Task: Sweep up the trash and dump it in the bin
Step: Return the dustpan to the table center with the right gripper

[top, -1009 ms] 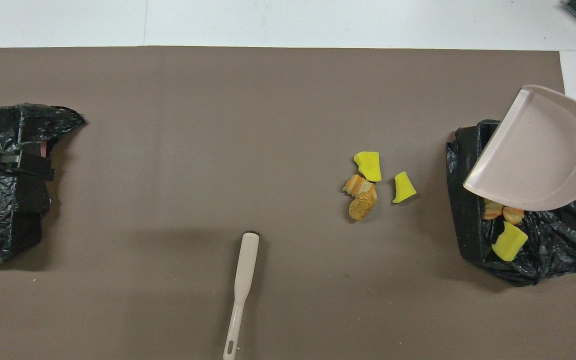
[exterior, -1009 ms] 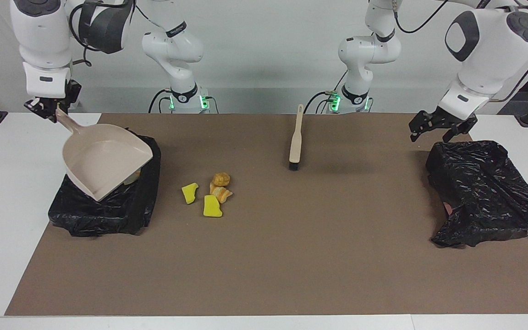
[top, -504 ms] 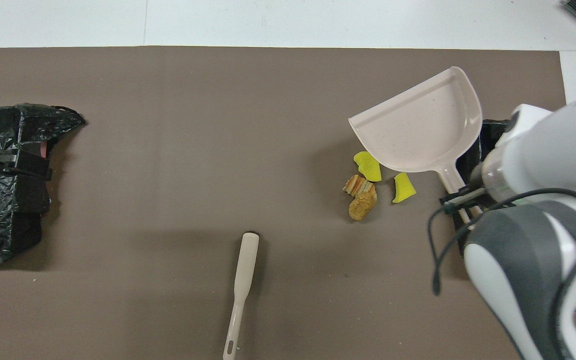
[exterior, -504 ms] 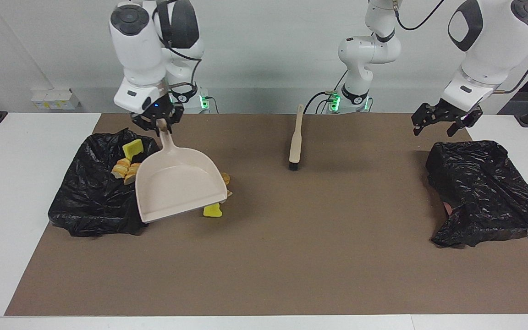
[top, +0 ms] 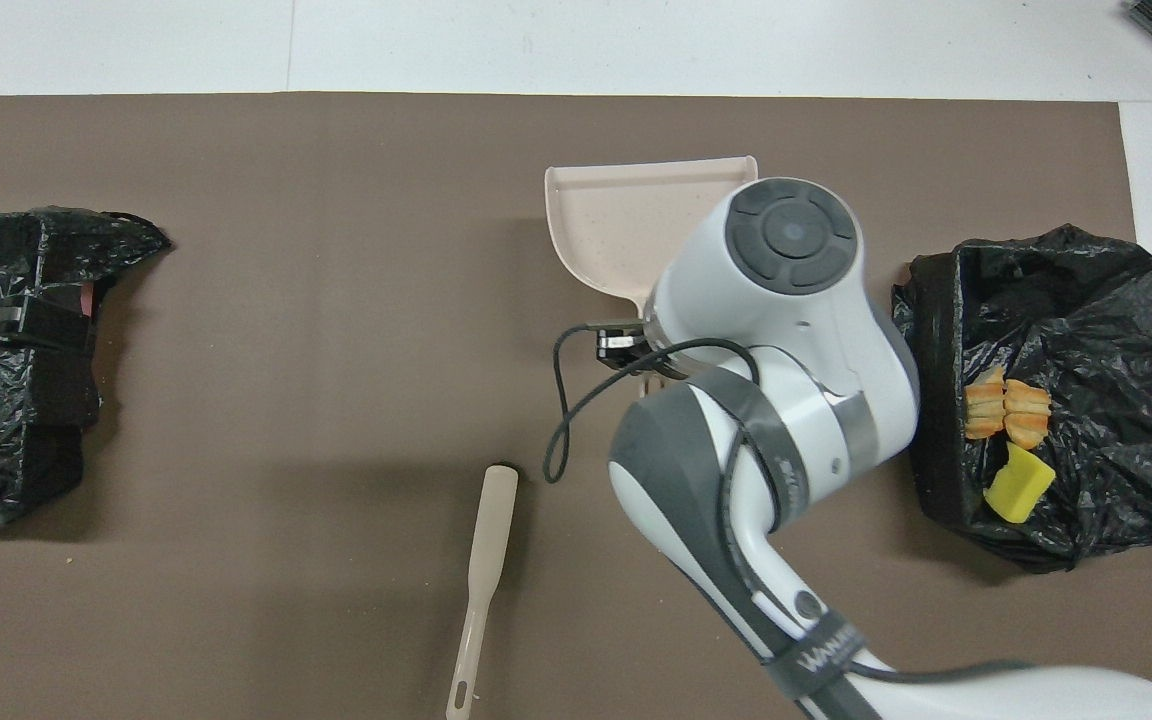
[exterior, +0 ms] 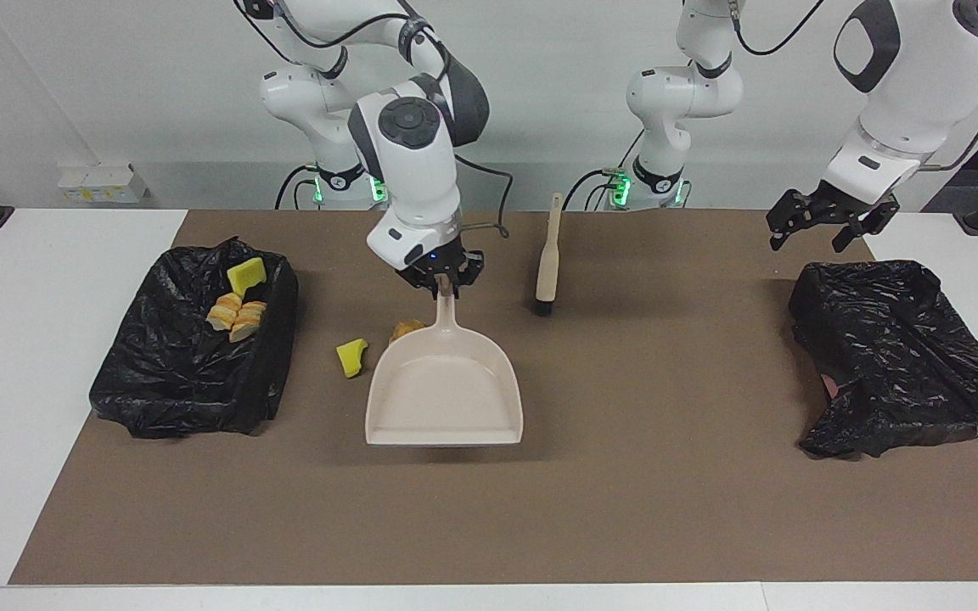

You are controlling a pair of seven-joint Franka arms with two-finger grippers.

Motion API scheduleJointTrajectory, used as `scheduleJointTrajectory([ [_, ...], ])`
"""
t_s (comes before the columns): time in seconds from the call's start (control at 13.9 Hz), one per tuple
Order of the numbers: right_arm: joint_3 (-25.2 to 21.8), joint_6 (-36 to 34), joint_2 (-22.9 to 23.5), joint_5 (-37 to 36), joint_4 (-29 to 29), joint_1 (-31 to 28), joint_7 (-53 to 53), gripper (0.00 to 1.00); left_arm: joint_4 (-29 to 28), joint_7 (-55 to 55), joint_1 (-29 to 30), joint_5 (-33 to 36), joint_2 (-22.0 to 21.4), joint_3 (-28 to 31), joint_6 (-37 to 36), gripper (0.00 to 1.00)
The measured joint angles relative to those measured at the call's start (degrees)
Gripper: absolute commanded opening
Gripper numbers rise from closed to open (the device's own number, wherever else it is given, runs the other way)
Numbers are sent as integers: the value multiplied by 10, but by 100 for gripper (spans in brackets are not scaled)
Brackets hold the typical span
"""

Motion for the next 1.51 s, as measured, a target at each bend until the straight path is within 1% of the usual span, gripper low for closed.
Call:
scheduleJointTrajectory([
  [0.22,0,64,98,2,75,54,101,0,0,0,0,0,0,-1,0,100],
  [0.29,0,85,127,2,93,73,116,0,0,0,0,0,0,-1,0,100],
  [0.43,0,114,167,2,116,95,123,0,0,0,0,0,0,-1,0,100],
  [0.65,0,117,199,2,127,109,122,0,0,0,0,0,0,0,0,100],
  [0.86,-1,119,203,2,128,111,121,0,0,0,0,0,0,0,0,100],
  [0.94,-1,128,206,2,128,111,121,4,0,0,0,0,0,0,0,100],
  [1.01,0,138,211,2,128,112,120,18,0,0,0,0,0,0,0,100],
  [1.08,0,144,216,2,128,113,119,37,0,0,0,0,0,0,0,100],
  [1.15,-1,145,220,2,128,114,115,67,0,0,0,0,0,0,0,100],
  [1.22,-1,144,221,2,128,113,108,100,0,0,0,0,0,0,0,100],
  [1.37,-2,141,218,2,134,112,88,100,0,0,0,0,0,0,0,100],
  [1.51,-1,127,200,2,140,112,80,100,0,0,0,0,0,0,0,100],
])
